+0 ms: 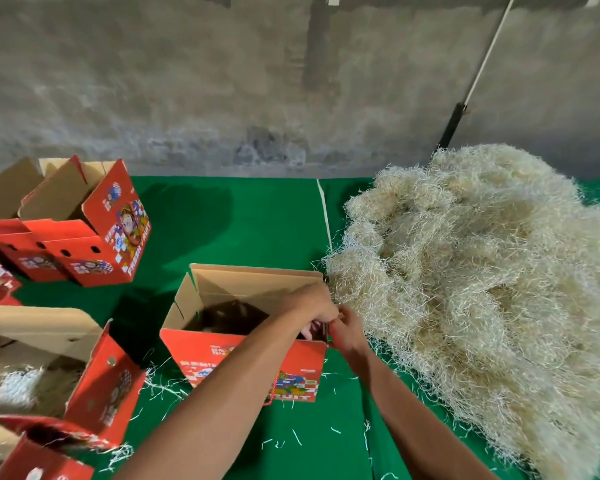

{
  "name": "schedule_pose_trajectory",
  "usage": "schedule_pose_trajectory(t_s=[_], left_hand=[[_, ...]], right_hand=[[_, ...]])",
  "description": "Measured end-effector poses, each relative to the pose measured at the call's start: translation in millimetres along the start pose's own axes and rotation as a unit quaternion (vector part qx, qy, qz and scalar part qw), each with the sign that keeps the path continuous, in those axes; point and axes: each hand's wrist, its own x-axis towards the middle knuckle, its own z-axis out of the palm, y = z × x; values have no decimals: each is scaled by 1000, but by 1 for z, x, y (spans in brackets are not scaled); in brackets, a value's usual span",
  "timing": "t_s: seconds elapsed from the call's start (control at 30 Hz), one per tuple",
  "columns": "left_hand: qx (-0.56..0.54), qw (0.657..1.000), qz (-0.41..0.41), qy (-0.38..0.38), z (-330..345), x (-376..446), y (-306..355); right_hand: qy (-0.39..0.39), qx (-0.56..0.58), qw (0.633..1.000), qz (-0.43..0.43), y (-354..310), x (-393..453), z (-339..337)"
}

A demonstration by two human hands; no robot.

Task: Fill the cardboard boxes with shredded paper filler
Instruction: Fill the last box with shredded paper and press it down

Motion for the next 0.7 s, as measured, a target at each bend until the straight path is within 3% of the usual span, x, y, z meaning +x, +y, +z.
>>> schedule_pose_trajectory(t_s=[0.17,0.27,0.33,0.47,0.6,0.7], left_hand=[[34,979,91,182,-24,11,21],[-15,957,172,233,-33,21,40],[-12,943,206,260,-37,32,46],[-7,946,210,248,-45,67,44],[13,956,192,221,-47,104,40],[20,960,176,219,-47,124,34]], right_hand=[[49,-122,984,-117,-18,45,-28],[124,-353,917,-138,-24,78,-46],[115,-469,870,-99,-27,101,-57],[10,-561,828,-14,-26,135,-65],[-45,-552,833,7,-10,155,-65],[-41,-567,822,28,8,160,-63]])
